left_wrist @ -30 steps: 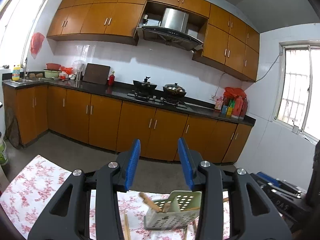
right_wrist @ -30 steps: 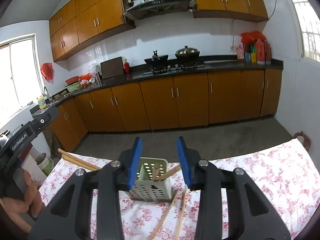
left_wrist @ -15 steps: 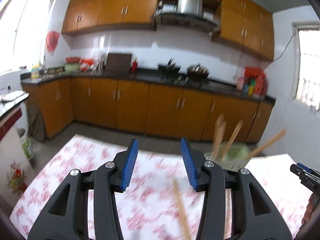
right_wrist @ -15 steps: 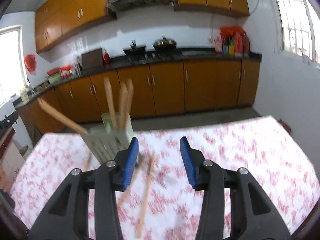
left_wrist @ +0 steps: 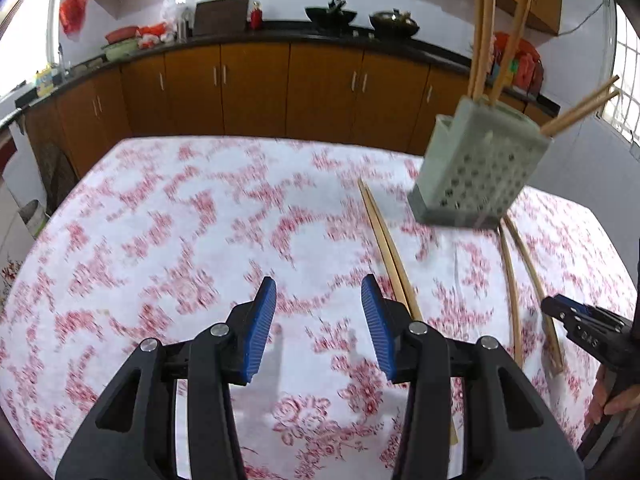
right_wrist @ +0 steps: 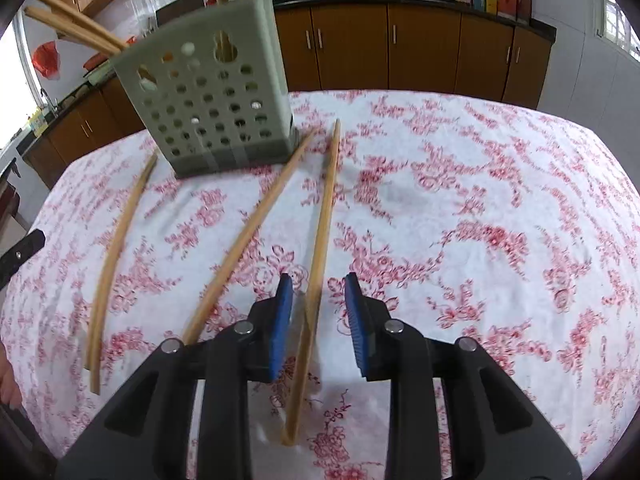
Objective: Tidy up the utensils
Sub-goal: 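Grasp another loose chopstick with the right tool while the left tool grasps one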
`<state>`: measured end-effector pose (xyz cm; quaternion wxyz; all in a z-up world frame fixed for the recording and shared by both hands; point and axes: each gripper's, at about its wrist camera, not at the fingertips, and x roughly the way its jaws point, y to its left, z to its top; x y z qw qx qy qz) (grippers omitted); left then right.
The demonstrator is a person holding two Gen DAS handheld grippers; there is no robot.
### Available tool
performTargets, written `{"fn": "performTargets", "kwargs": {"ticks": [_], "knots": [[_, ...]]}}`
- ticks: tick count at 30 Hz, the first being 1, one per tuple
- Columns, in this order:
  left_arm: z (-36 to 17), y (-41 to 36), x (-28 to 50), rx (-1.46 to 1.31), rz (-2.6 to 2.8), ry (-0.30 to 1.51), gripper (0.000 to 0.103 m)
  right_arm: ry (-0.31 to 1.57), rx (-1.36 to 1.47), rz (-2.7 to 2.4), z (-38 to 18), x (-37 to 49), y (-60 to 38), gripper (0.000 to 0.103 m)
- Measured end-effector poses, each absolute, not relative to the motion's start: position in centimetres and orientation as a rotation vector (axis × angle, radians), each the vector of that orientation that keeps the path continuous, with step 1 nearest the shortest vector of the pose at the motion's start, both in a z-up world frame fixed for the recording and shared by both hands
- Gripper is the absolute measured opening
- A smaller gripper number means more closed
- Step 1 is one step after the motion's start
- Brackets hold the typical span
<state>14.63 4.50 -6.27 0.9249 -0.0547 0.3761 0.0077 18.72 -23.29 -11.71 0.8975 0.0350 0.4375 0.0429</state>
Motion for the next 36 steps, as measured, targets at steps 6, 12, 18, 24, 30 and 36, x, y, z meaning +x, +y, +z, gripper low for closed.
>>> {"fn": "performTargets", "kwargs": {"ticks": [6, 12, 18, 24, 30, 36], "knots": [[-7.7, 3.3, 14.1, -0.102, -0.029, 0.805, 0.045, 0.888, 0.03, 0.066, -11.6, 18.5, -23.6, 0.011], [-8.4, 2.2, 14.3, -0.088, -0.054, 0.833, 0.045, 0.871, 0.02, 0.006, -11.6, 18.3, -24.5, 0.008], [-8.8, 1.1, 14.7, -0.07, -0.075, 0.846, 0.045, 0.868, 0.057, -0.052, -11.6, 18.4, -26.2, 0.008], [-9.2, -0.1, 14.9, -0.036, -0.097, 0.864, 0.045, 0.868, 0.051, -0.05, -11.7, 18.6, -25.9, 0.008], [-9.8, -0.6, 15.0, -0.013, -0.087, 0.883, 0.041, 0.869, 0.056, -0.047, -11.9, 18.7, -26.0, 0.008], [-9.7, -0.5, 15.1, -0.004, -0.042, 0.881, 0.037, 0.869, 0.057, -0.046, -11.9, 18.7, -26.0, 0.008]]}}
